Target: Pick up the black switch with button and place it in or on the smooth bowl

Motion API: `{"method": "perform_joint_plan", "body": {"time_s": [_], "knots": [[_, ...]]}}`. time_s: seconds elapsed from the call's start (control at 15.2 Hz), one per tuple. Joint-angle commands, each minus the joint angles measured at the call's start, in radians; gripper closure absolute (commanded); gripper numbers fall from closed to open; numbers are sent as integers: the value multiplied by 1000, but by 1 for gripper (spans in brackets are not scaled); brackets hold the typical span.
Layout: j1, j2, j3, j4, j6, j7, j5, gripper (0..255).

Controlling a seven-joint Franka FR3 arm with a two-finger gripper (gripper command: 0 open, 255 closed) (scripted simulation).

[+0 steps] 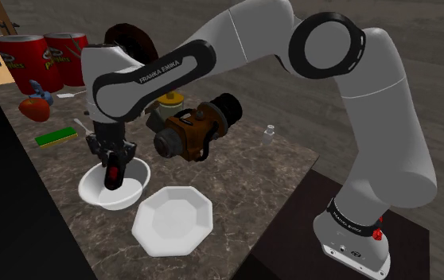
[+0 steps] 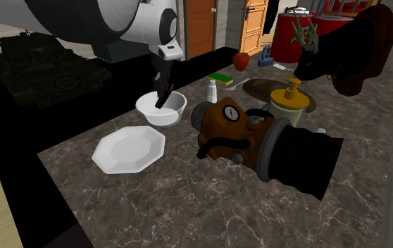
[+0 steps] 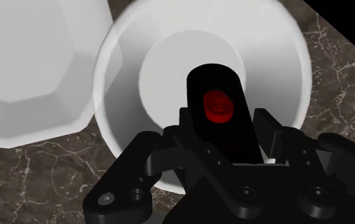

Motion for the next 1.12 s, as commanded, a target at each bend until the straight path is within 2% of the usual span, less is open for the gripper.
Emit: {"method": "perform_joint_plan", "body": {"time_s": [0.0,0.26,0.73,0.79,1.06], "knots": [[0,8,-3,-14,22,0,-3,255],[3,33,-9,-27,60,1,-11,255],[3,33,-9,-27,60,1,-11,255],[3,34,-9,-26,59,1,-11,0],[3,33,-9,-27,59,1,-11,0]]}}
